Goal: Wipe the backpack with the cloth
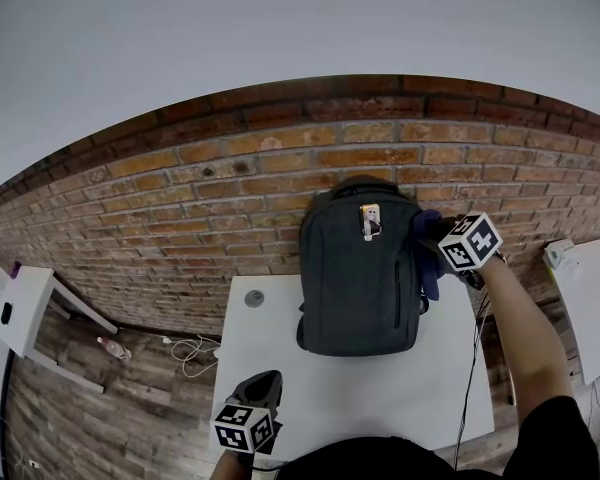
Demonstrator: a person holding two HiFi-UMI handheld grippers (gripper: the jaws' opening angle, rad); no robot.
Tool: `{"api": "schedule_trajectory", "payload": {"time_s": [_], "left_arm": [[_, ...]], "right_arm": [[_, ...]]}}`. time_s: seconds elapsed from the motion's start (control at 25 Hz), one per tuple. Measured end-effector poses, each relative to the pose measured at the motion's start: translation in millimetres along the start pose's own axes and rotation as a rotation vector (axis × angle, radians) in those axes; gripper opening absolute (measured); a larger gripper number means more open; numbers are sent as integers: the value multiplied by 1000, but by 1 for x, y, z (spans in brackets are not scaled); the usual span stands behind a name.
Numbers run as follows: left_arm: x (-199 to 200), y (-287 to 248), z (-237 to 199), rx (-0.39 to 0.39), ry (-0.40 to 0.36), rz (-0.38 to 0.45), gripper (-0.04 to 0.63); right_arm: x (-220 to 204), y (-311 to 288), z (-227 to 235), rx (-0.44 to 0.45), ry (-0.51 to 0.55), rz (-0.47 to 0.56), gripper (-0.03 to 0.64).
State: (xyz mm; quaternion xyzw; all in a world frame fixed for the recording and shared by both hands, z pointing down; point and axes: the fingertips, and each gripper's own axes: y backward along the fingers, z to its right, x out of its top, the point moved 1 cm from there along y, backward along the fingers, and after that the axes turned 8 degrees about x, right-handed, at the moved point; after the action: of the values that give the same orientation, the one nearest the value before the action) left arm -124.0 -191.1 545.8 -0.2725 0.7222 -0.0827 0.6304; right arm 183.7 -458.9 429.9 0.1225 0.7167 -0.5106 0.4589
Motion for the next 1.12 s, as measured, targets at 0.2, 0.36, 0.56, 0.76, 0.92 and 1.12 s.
{"api": "schedule_trajectory", "payload": {"time_s": [0.2,0.36,0.56,0.76,0.92,1.12], "left_arm": [[-3,3,-3,14,12,-1,-3],[-3,4,-3,12,7,-4,-3],[-1,5,-2,15,7,5,-3],[-3,10,-8,36,18,7,-3],[-4,14,-18,56,22,2,-3],[-3,12,-16,56,19,3,-3]], "right_arm": [[25,1,7,-32,35,-3,40],[43,1,10,-53,40,24,40],[76,-2,11,-76,36,92,40],[70,-17,15,-88,5,57,40],[61,-22,15,-44,-127,111,40],[55,-25,10,-38,-143,130,40]]}}
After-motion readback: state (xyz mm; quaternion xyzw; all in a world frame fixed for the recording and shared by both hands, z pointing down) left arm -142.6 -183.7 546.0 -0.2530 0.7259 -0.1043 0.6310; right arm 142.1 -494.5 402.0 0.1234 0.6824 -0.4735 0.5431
